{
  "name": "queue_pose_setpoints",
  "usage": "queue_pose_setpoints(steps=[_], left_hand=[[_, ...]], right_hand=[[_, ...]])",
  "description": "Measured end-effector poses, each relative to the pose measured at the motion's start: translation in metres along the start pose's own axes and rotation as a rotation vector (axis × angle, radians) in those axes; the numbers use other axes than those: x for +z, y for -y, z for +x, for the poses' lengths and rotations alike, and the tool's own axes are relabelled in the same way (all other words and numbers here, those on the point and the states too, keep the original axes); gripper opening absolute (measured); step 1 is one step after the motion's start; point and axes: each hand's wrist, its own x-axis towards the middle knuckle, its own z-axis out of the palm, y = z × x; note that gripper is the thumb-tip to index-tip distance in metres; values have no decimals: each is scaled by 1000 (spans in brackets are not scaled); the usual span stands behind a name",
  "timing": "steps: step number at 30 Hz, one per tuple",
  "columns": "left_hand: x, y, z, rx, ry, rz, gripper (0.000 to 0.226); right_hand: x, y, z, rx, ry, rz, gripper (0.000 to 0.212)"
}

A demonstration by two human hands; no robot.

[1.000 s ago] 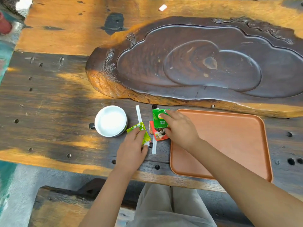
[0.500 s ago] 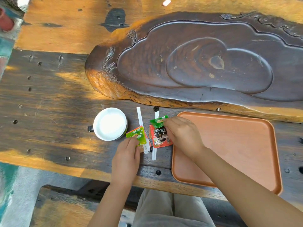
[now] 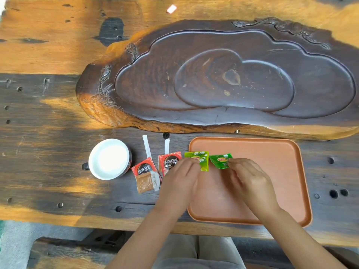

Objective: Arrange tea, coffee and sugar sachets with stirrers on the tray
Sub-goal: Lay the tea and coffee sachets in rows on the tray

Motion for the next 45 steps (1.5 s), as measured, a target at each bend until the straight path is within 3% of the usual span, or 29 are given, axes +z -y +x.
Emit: queue_pose_setpoints(steps=[6, 10, 15, 20, 35, 41, 45], left_hand=[[33, 0, 3, 9, 218, 29, 19], [32, -6, -4, -18, 339, 109, 47], [37, -10, -2, -67, 494, 197, 64], [40, -10, 7, -80, 486, 153, 59], [43, -10, 24, -91, 448, 187, 57], [19, -15, 20, -114, 273, 139, 50], [-13, 21, 1, -305, 105, 129, 39]], right_hand=[[15, -10, -17, 32, 111, -16, 24], [16, -6, -19, 63, 174, -80, 33], [19, -7, -24, 121, 304, -171, 42], [18, -11, -16, 203, 331, -190, 40], [20, -13, 1, 208, 329, -183, 42], [17, -4, 6, 228, 250, -150, 46], [24, 15, 14, 132, 206, -123, 36]])
